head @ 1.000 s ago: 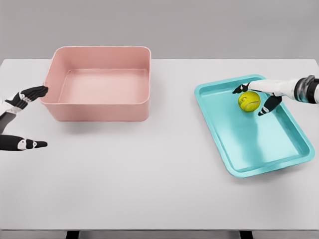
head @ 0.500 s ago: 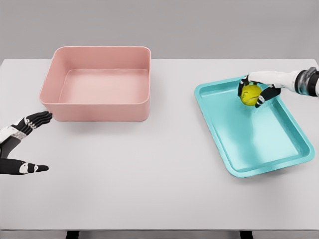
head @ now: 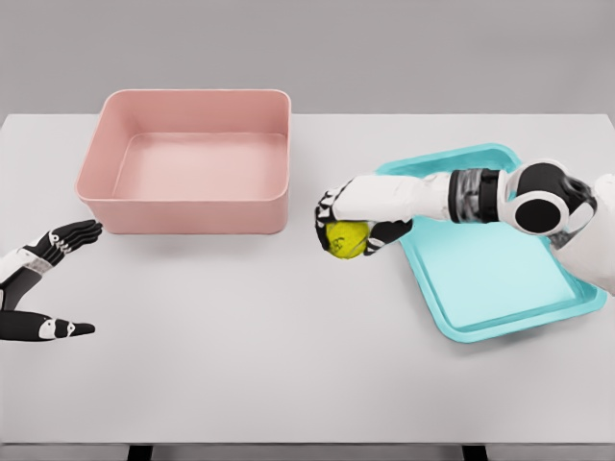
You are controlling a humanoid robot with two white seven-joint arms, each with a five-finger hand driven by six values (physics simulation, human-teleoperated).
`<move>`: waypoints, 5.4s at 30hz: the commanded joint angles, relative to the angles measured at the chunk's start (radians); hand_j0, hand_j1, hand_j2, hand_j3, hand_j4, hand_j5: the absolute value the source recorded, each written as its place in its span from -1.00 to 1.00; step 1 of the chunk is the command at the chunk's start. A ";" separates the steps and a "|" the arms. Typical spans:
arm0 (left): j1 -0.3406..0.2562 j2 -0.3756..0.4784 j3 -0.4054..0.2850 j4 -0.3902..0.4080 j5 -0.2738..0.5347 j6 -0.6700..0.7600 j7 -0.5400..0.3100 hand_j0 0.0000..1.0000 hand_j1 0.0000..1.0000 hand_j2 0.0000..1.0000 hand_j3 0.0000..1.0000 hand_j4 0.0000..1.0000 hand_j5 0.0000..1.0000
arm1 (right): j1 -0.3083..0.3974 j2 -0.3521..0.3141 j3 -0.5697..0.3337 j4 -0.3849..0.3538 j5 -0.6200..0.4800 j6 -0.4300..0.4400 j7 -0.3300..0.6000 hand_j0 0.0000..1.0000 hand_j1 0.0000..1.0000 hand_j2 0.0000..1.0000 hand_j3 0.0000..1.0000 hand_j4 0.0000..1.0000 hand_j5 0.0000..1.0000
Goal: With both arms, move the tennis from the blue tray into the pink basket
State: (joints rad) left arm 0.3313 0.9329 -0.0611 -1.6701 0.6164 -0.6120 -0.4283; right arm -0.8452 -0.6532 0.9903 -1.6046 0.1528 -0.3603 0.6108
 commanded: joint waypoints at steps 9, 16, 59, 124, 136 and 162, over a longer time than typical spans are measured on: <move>0.000 -0.008 -0.006 -0.002 -0.029 0.001 0.000 1.00 1.00 1.00 1.00 1.00 1.00 | 0.028 0.244 0.097 0.092 0.100 0.006 0.000 -0.30 -0.30 -0.30 -0.30 -0.30 -0.30; 0.000 -0.011 -0.013 -0.002 -0.069 0.001 0.000 1.00 1.00 1.00 1.00 1.00 1.00 | 0.028 0.230 0.085 0.060 0.096 -0.006 0.000 1.00 1.00 1.00 1.00 1.00 1.00; -0.129 -0.281 -0.140 -0.028 -0.385 0.070 0.010 1.00 1.00 1.00 1.00 1.00 1.00 | 0.492 -0.378 -0.688 -0.086 -0.507 -0.235 0.000 1.00 1.00 1.00 1.00 1.00 1.00; -0.314 -0.520 -0.276 0.059 -0.547 0.288 0.010 1.00 1.00 1.00 1.00 1.00 1.00 | 0.496 -0.375 -0.691 -0.093 -0.506 -0.223 0.000 1.00 1.00 1.00 1.00 1.00 1.00; -0.319 -0.529 -0.284 0.070 -0.563 0.282 0.010 0.73 0.73 0.73 0.73 0.73 0.73 | 0.496 -0.376 -0.691 -0.093 -0.506 -0.223 0.000 1.00 1.00 1.00 1.00 1.00 1.00; -0.316 -0.520 -0.266 0.047 -0.552 0.284 0.010 0.06 0.06 0.06 0.06 0.06 0.06 | 0.492 -0.379 -0.693 -0.092 -0.506 -0.216 0.000 1.00 1.00 1.00 1.00 1.00 1.00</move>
State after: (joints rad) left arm 0.0138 0.4089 -0.3314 -1.6123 0.0559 -0.3285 -0.4190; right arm -0.3528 -1.0333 0.2977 -1.6969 -0.3450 -0.5797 0.6113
